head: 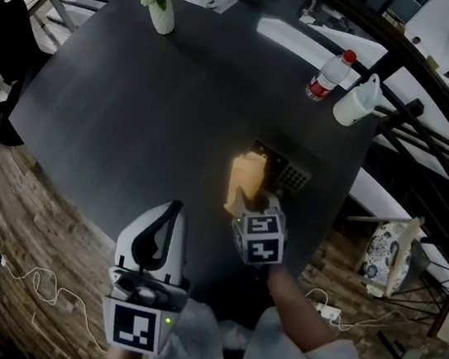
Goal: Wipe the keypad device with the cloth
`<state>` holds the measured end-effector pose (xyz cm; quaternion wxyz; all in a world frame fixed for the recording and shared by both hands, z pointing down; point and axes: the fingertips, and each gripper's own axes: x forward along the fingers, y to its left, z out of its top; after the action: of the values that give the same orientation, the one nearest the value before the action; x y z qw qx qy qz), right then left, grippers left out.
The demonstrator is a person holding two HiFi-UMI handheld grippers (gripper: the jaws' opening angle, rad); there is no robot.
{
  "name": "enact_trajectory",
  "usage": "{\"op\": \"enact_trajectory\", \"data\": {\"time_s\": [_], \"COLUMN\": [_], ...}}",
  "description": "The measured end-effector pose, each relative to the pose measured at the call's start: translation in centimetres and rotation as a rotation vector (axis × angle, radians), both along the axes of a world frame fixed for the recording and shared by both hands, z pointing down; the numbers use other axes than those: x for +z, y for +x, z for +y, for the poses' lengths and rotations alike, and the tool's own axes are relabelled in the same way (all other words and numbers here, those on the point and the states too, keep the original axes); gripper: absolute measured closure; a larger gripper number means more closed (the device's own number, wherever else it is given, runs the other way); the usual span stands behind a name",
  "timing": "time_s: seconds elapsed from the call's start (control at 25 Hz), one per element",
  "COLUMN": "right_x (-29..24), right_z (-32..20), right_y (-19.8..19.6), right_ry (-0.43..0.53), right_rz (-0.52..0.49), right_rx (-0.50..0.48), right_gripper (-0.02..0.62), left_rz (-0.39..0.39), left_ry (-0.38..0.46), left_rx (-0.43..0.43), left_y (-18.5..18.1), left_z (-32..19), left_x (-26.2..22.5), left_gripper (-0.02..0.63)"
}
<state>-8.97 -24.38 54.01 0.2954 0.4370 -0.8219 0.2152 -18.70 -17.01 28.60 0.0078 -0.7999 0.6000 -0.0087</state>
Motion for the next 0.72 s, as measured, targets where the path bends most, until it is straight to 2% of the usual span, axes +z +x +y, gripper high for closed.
{"op": "enact_trajectory", "data": {"time_s": [0.72], "right_x": [-1.5], "right_z": [0.2], "right_y": [8.5], "right_ry": [0.023], "right_rz": [0.026], "right_rx": [0.187], "right_gripper": [0.525], "left_rz": [0.017], "left_ry": [0.021], "left_rx": [0.055], "left_y": [1.6], "left_z": [-0.3], "left_x": [-0.3], "left_gripper": [0.594]}}
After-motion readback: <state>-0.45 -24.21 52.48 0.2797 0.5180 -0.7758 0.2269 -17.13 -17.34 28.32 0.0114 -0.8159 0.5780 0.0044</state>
